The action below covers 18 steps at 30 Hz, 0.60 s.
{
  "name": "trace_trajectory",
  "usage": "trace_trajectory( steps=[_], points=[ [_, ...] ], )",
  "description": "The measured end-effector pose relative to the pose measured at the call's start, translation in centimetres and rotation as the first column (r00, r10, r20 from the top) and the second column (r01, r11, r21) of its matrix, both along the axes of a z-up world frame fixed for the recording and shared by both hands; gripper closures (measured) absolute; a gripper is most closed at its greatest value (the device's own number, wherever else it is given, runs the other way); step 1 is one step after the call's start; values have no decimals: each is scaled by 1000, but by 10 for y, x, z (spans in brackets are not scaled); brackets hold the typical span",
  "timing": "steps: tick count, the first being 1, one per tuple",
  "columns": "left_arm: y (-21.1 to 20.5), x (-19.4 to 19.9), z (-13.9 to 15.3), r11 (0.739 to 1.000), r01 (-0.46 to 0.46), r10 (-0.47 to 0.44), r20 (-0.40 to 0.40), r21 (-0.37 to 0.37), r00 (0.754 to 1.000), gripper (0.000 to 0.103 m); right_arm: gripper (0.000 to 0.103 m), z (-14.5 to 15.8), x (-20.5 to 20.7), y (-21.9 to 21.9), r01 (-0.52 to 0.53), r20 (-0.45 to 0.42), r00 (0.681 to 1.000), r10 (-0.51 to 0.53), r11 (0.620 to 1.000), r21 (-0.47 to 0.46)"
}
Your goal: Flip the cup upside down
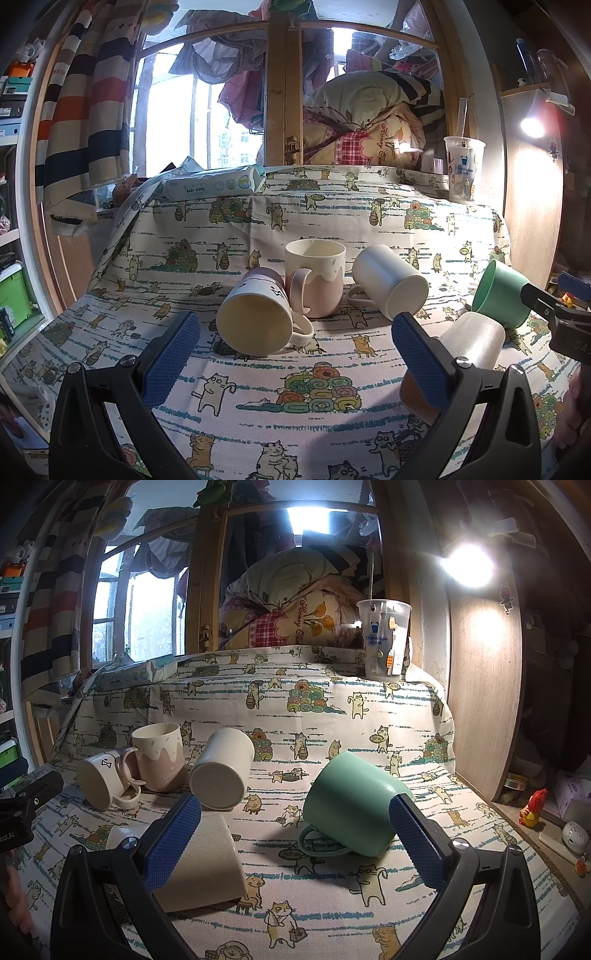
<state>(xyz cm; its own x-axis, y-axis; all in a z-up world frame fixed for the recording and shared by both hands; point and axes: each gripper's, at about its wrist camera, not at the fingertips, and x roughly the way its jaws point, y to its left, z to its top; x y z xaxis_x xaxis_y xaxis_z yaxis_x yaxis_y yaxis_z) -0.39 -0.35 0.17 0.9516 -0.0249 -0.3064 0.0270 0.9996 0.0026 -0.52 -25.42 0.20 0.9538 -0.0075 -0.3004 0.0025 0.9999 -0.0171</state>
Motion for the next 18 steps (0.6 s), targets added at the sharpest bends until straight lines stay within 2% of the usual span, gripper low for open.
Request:
trace_trajectory(
  steps=[18],
  points=[
    [-2,-1,0,1000,7,-7,1,-2,1000,0,0,0,1,0,0,-1,1000,0,1000,0]
  ],
)
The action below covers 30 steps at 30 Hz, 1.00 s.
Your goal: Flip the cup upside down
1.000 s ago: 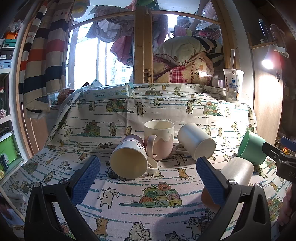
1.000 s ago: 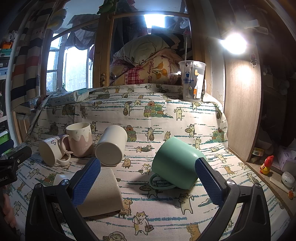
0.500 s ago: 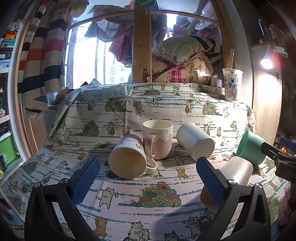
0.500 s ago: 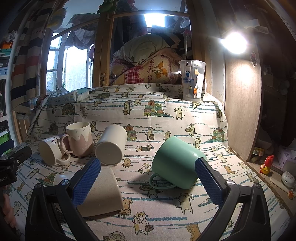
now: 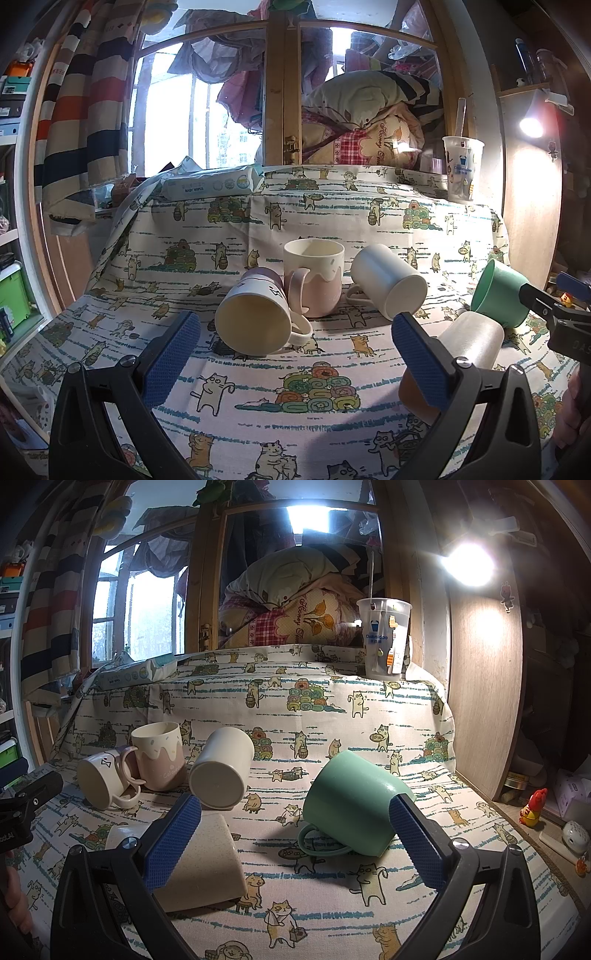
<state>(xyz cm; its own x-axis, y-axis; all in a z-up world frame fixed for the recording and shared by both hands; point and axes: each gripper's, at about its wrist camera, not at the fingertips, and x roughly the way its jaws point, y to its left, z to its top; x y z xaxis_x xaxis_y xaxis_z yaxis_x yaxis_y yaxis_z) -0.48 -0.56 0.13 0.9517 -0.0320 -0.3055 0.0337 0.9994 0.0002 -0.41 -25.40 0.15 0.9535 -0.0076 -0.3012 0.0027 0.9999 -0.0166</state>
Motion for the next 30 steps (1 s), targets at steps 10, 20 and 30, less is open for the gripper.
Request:
trace_trajectory(
  steps=[10,20,30],
  points=[
    [-1,1,-1,1000,2,-2,-5,-1,1000,0,0,0,0,0,-1,-1,1000,1,1000,0],
    [2,2,0,1000,9,-10,-2,-3,1000,0,0,-1,-1,-1,-1,-4,1000,1,1000,2],
    [14,-8,2,993,107,-108,-8,-41,994,0,0,4,-11,-3,-14,27,1000,14,1000,-8]
  ],
)
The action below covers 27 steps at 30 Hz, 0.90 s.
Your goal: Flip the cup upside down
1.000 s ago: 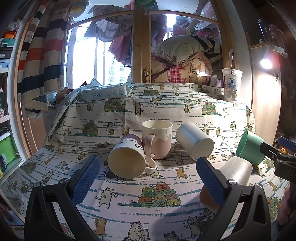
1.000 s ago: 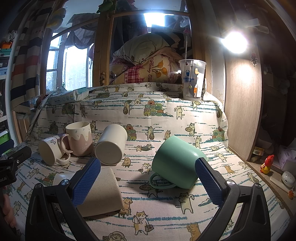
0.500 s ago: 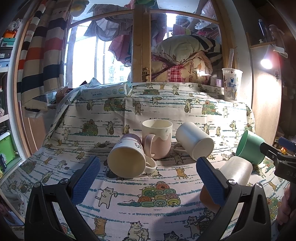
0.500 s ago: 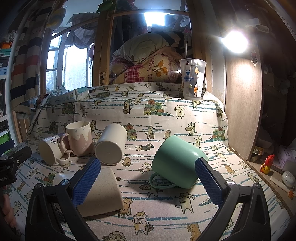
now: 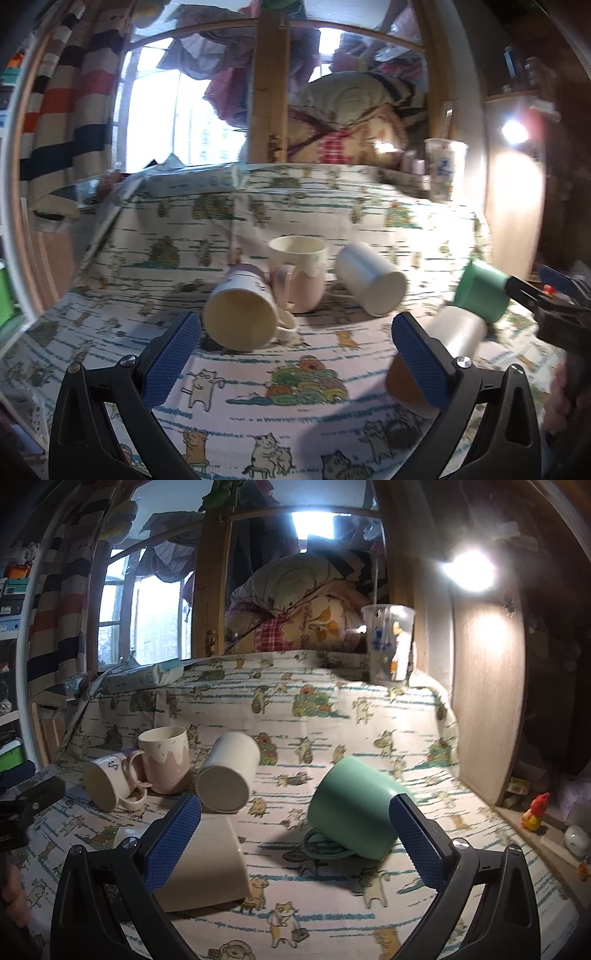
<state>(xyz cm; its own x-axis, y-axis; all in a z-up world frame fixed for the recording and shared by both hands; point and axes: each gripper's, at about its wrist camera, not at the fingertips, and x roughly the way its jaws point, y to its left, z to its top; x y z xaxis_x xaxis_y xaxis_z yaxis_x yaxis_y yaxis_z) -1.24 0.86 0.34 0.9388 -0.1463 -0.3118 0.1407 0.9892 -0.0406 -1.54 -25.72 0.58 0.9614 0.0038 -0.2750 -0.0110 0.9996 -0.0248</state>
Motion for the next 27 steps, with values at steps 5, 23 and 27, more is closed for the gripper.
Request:
trace_trajectory(
  steps=[5,23,27],
  points=[
    [8,-18,20,999,-49,48,32,15,998,0,0,18,-16,-27,-56,-19,998,60,986,158],
    [-41,-20,-5,995,63,-47,-206,71,977,16,28,11,-21,-36,-98,-128,984,124,977,192],
    [-42,-10,-11,998,56,-50,-245,17,968,36,44,-2,-18,-38,-68,-157,982,101,977,205]
  ],
)
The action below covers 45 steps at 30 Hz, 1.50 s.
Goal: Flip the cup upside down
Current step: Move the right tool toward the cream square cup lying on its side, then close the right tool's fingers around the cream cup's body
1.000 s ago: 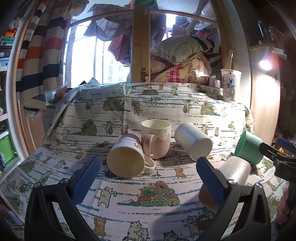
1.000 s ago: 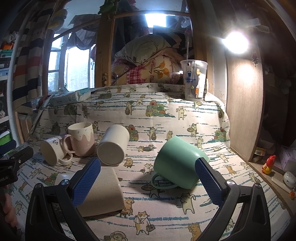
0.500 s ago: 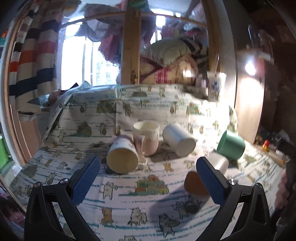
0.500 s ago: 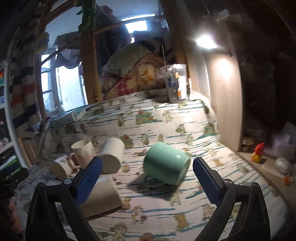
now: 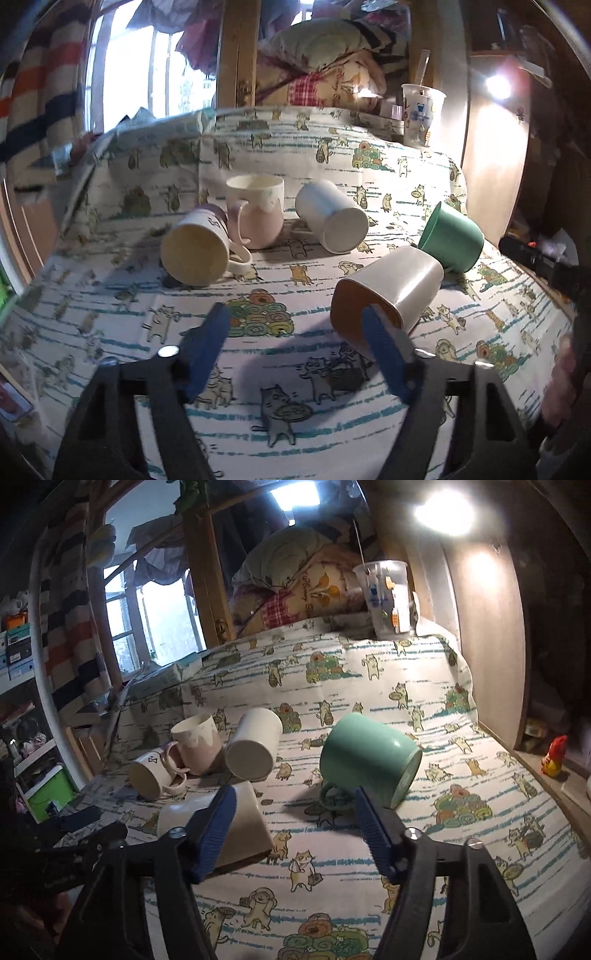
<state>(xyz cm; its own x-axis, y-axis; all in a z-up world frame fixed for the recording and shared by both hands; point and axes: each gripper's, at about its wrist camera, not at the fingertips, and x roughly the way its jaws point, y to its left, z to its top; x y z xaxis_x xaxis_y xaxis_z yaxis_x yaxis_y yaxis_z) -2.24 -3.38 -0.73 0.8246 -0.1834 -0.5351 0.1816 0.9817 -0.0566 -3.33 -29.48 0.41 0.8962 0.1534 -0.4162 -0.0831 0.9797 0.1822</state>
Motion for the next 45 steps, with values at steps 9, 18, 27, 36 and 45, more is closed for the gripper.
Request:
trace_trajectory(
  steps=[9,18,27,36,45],
  points=[
    [-18,10,13,999,37,-37,19,17,999,36,47,-6,4,-1,-15,-34,999,16,1000,11],
    [-38,-2,-6,990,87,-85,-26,109,996,25,36,-3,40,7,-135,-100,985,141,989,67],
    [-52,4,-22,985,115,-105,-81,128,991,25,34,-2,80,34,-204,-180,959,218,975,91],
    [-50,9,-24,981,84,-73,-69,172,995,22,65,-17,115,44,-253,-284,914,291,954,163],
    [-38,22,-27,983,35,-17,-98,183,995,21,70,-20,89,43,-309,-269,902,339,940,147]
  ],
)
